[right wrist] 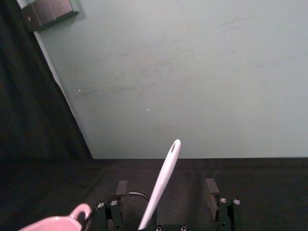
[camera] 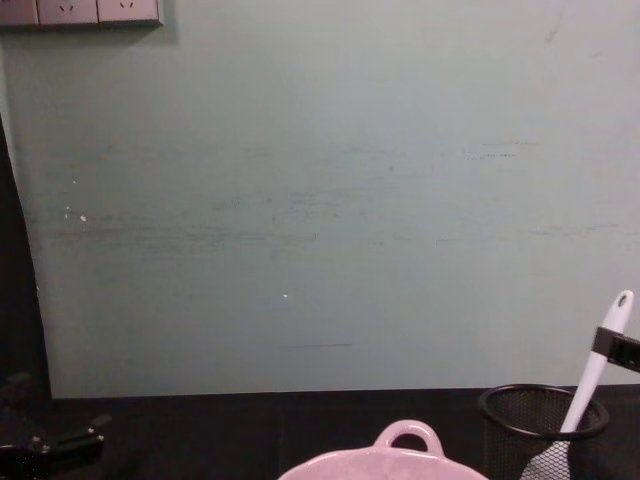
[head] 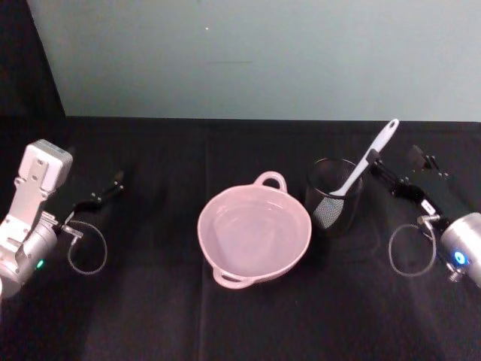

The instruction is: Use the one hand to pick up the spoon and stir the clear water in the bowl.

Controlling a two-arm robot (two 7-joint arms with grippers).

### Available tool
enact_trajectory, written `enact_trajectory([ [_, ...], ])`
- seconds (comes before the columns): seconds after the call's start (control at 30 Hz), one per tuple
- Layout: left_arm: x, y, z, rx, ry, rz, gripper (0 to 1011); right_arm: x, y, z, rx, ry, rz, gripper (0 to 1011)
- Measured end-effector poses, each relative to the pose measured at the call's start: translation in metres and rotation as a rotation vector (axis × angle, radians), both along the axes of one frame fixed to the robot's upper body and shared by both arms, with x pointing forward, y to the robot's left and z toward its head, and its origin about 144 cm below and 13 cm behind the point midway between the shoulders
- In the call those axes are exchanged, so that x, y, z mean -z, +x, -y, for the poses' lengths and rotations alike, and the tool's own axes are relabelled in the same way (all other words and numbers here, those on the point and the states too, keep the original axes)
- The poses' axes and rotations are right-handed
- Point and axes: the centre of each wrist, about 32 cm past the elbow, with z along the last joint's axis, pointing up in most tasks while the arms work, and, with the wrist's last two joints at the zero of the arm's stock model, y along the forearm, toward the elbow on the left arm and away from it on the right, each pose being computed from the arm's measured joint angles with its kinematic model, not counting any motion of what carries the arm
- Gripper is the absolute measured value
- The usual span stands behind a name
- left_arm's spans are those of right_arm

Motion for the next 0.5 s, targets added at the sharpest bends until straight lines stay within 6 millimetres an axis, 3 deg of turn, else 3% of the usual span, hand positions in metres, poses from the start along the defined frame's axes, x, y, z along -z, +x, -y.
enact_trajectory([
  [0.5,0.0,0.0,0.0,0.0,0.0,0.0,1011,0.0,0.037,0.001,-0.059,0.258,-0.084,982],
])
